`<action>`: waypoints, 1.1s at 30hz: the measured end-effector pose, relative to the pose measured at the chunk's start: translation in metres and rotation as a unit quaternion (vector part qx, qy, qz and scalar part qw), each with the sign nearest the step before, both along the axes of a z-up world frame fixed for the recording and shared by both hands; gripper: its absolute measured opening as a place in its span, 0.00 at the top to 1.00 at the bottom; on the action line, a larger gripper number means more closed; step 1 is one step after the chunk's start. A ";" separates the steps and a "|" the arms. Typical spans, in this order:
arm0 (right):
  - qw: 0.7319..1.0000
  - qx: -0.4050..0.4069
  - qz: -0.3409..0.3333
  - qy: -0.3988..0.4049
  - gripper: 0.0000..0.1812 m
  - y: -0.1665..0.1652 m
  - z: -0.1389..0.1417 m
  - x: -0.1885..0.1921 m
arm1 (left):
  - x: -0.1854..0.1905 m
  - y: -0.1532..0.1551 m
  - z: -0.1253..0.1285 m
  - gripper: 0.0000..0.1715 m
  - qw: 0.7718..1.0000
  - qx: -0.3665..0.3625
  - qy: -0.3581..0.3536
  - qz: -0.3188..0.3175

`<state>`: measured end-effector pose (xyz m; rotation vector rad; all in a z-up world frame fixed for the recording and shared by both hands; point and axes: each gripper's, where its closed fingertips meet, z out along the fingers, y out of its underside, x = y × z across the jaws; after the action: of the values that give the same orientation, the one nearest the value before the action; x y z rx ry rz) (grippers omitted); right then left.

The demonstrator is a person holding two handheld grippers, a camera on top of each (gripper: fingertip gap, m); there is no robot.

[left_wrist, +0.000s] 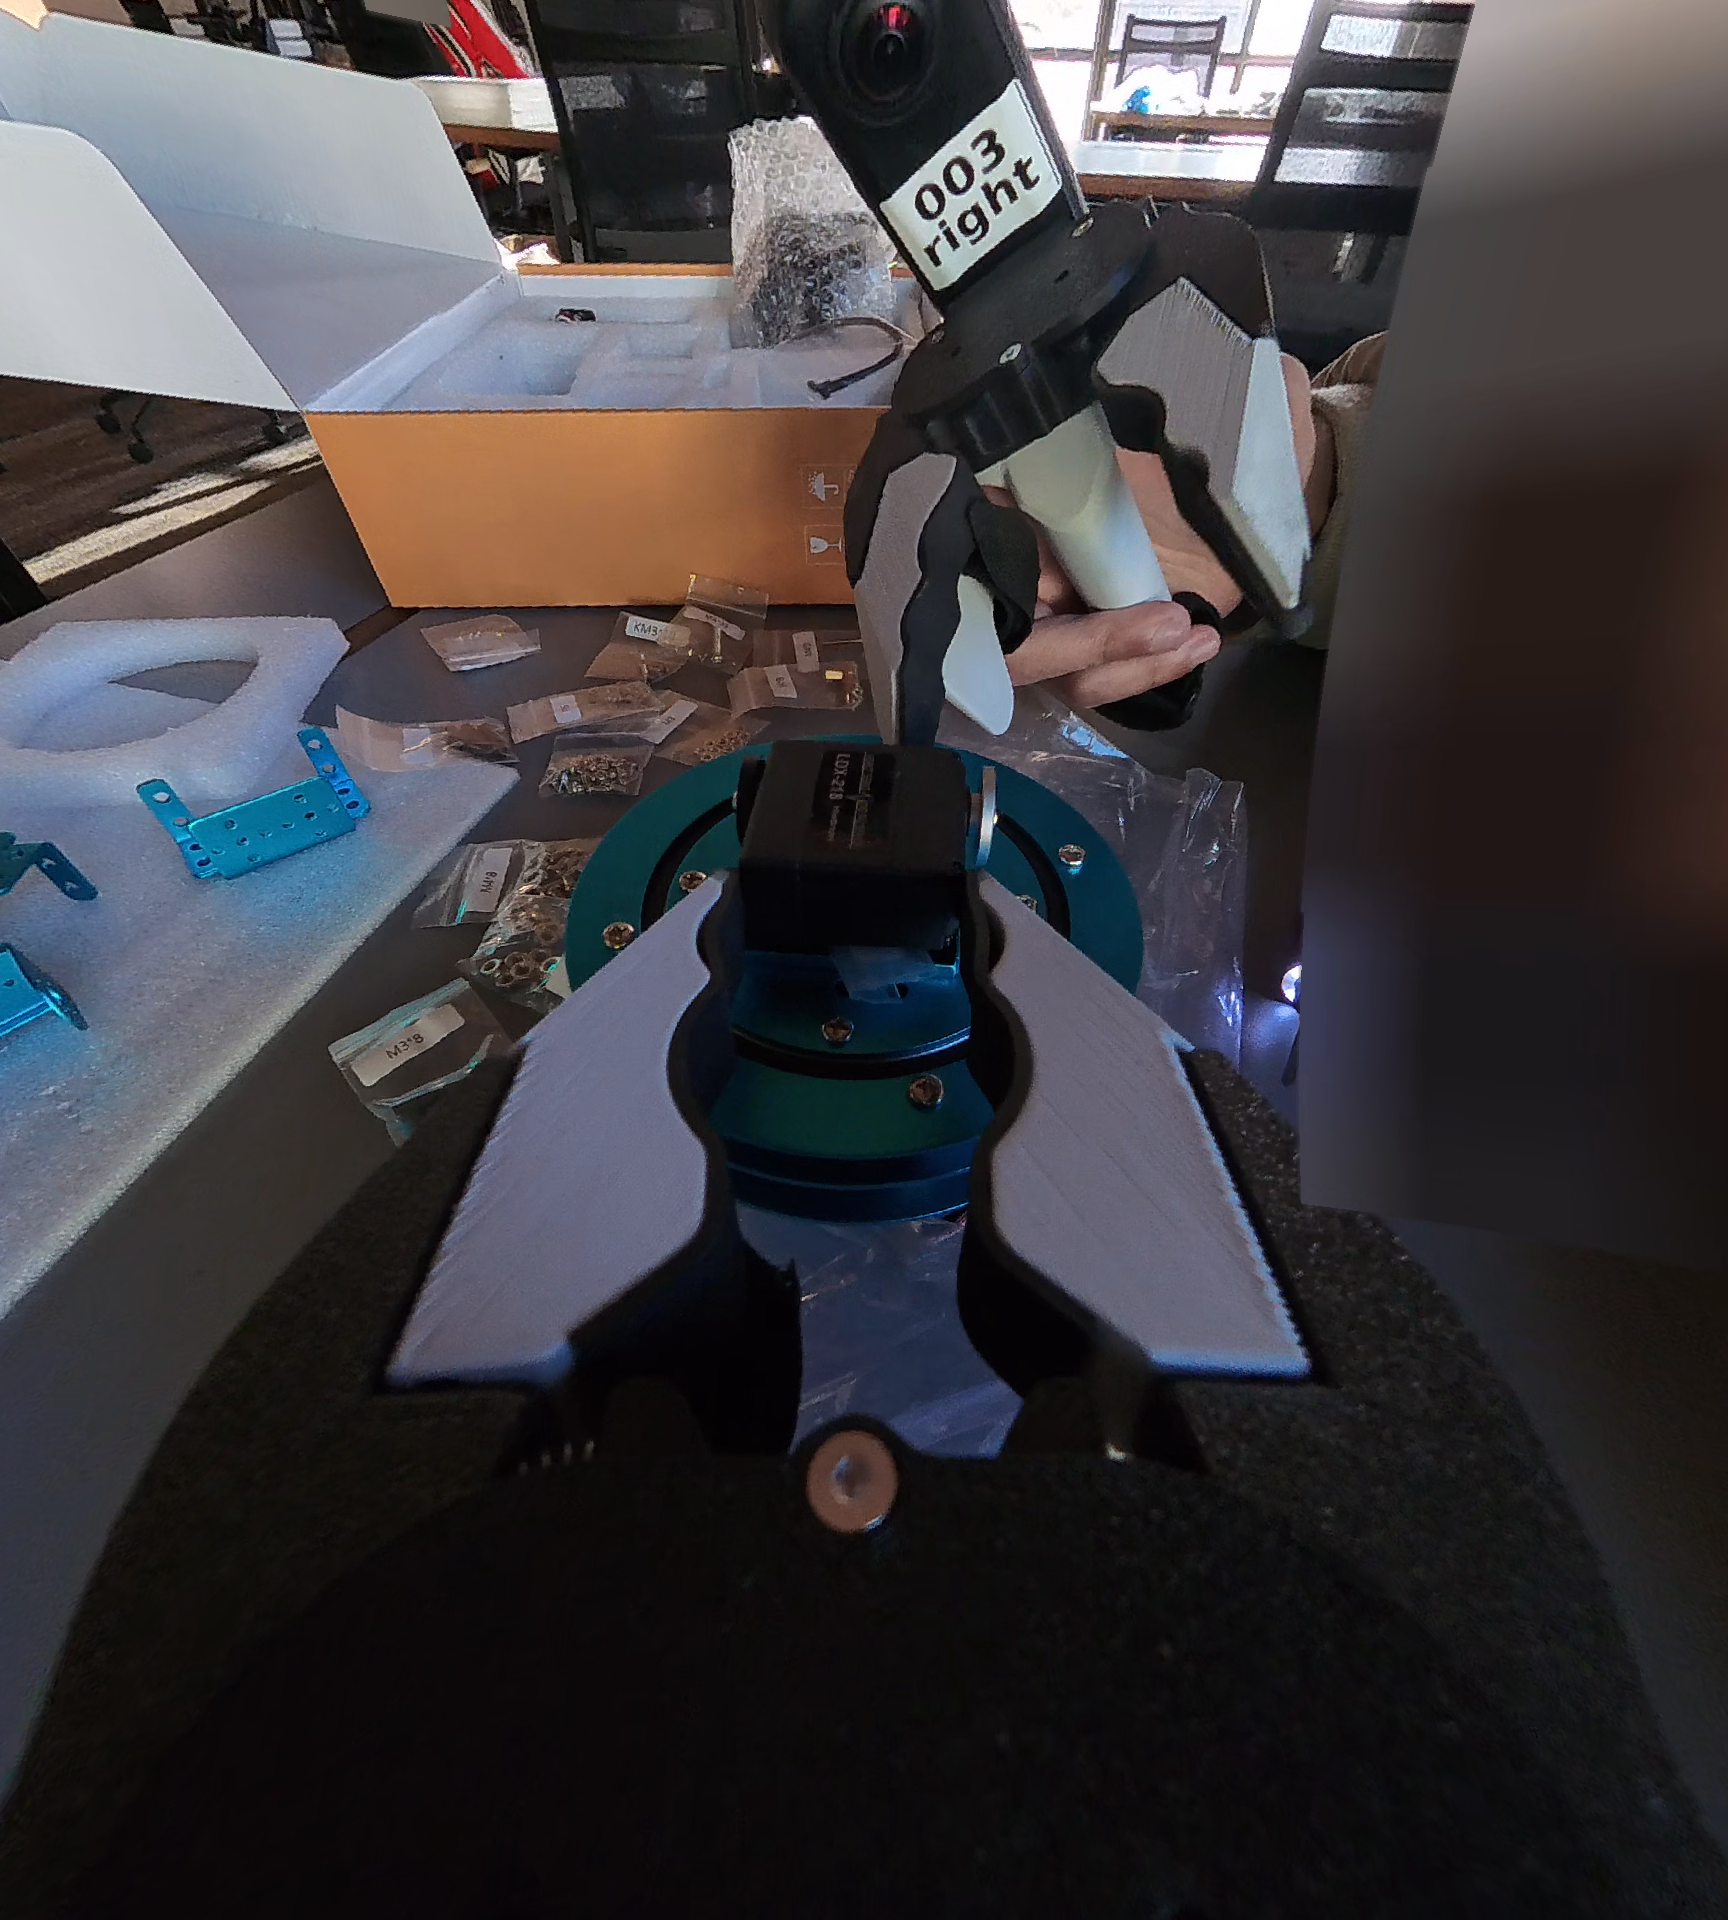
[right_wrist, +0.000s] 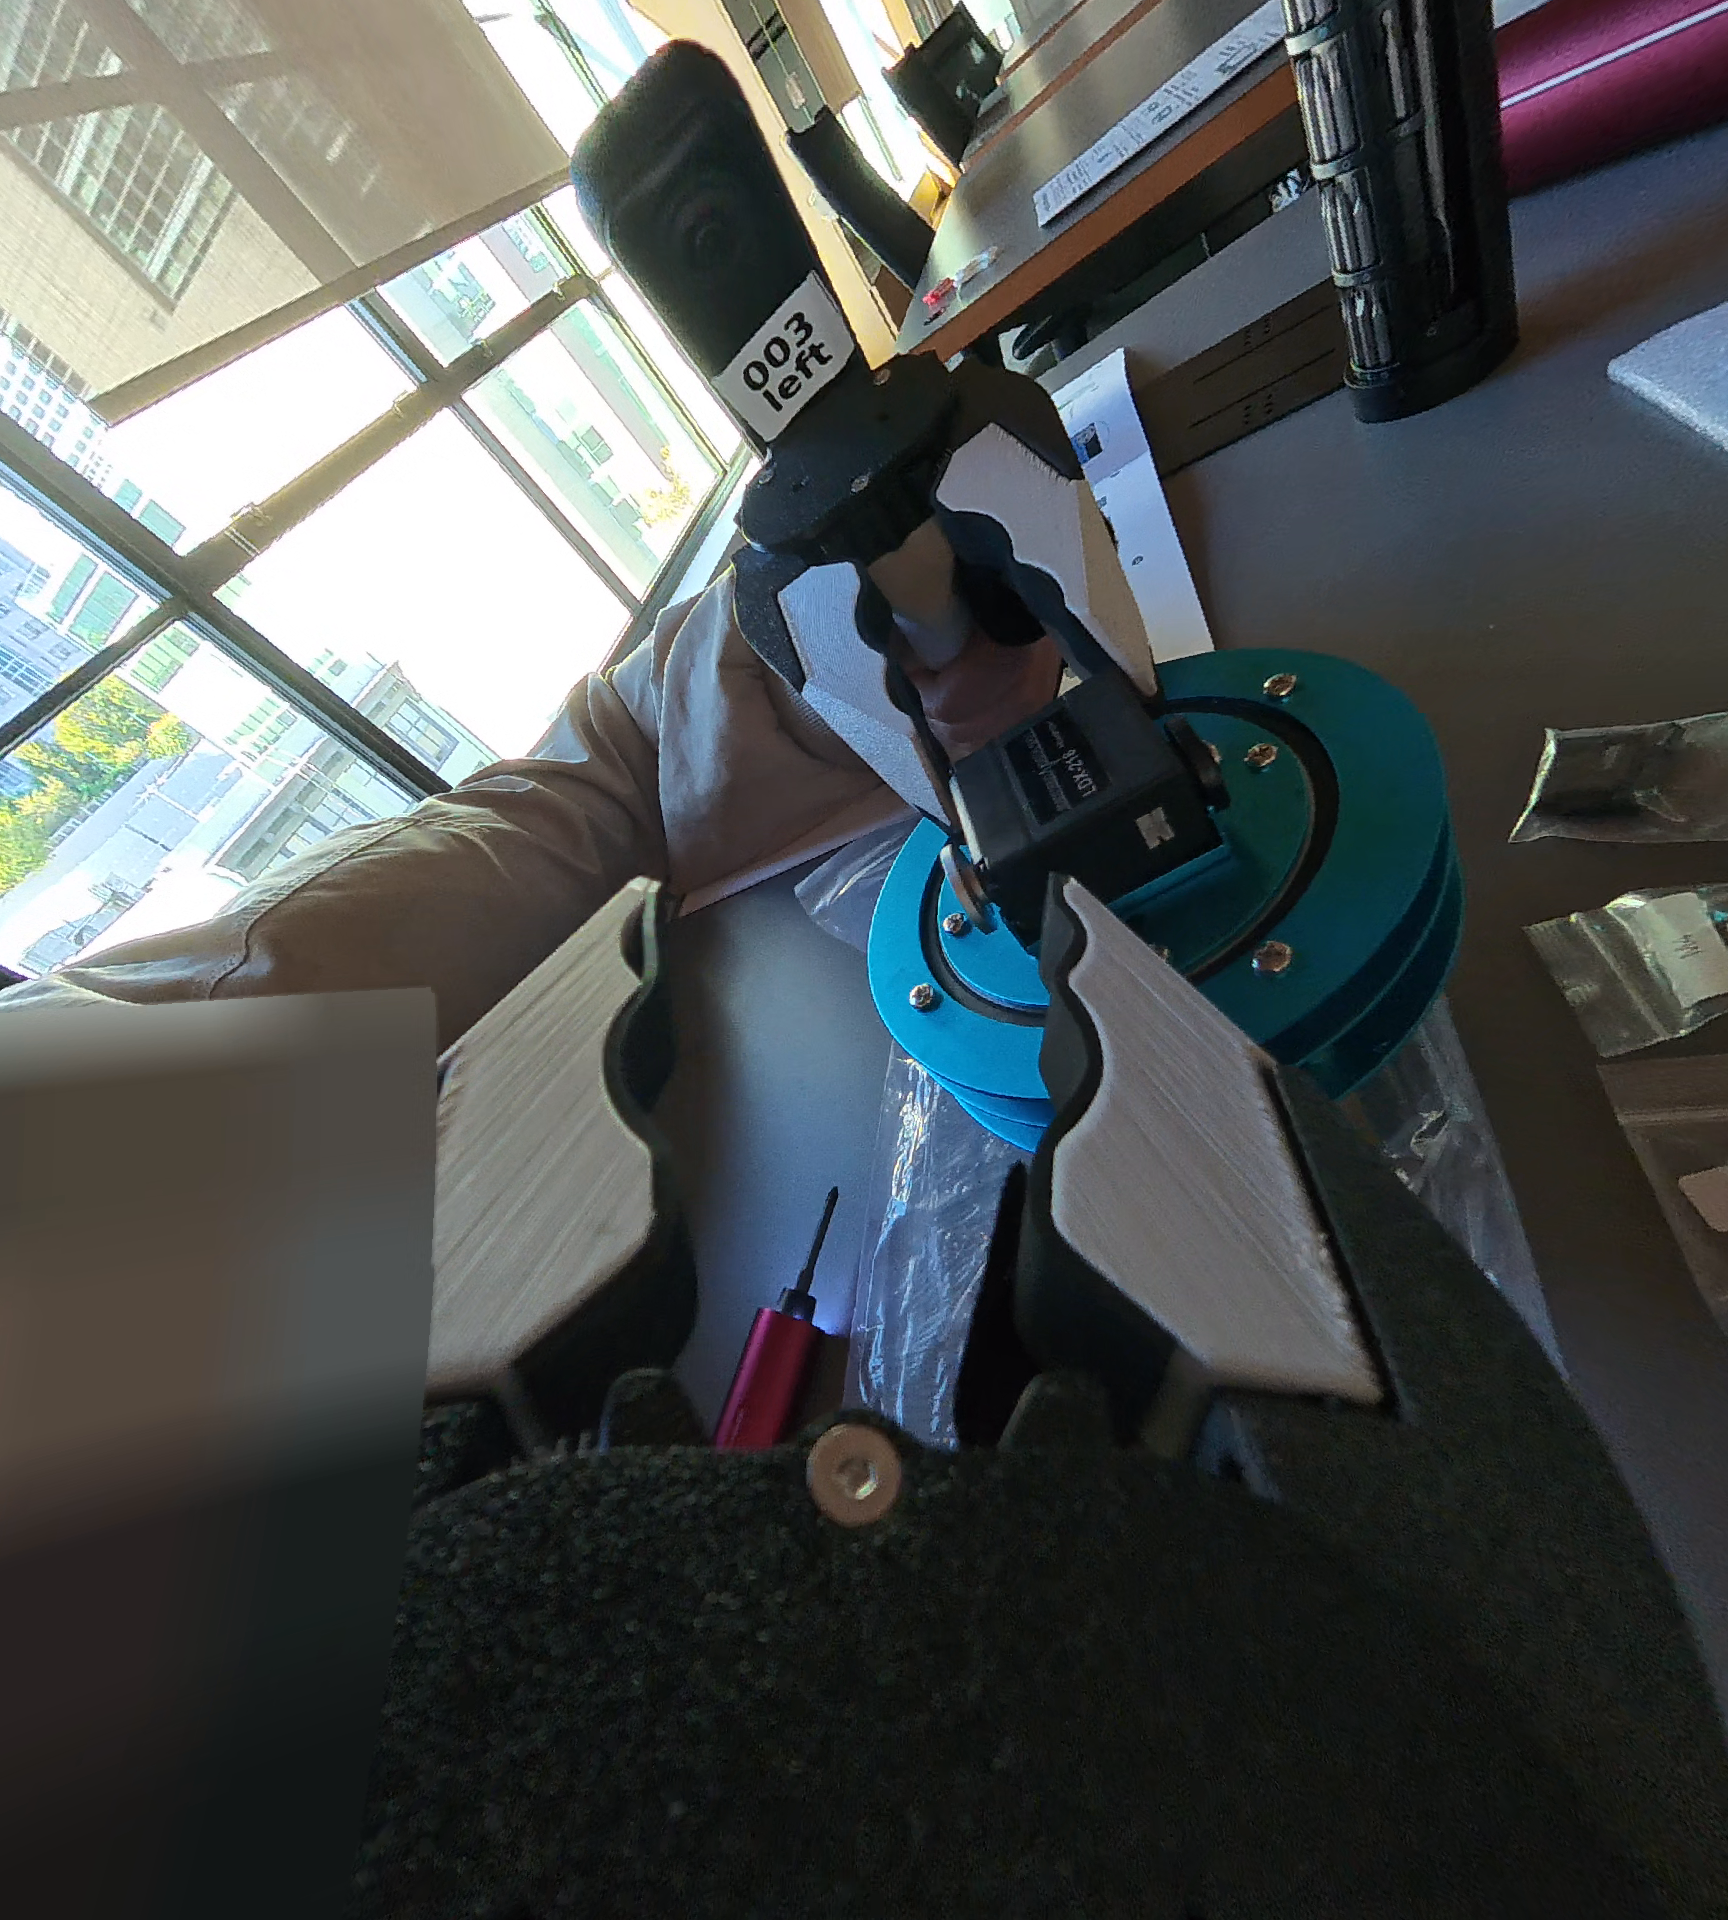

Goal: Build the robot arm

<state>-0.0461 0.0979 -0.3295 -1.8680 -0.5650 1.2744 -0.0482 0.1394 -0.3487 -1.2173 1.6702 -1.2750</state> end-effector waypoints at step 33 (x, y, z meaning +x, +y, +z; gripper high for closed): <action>0.987 0.140 -0.085 -0.008 0.81 0.018 -0.005 0.061 | -0.071 -0.038 0.062 0.81 0.926 0.258 -0.061 0.271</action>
<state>0.0144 0.1155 -0.3345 -1.6553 -0.5499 1.0148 -0.1190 0.1011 -0.2862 -1.1273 1.3240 -0.5144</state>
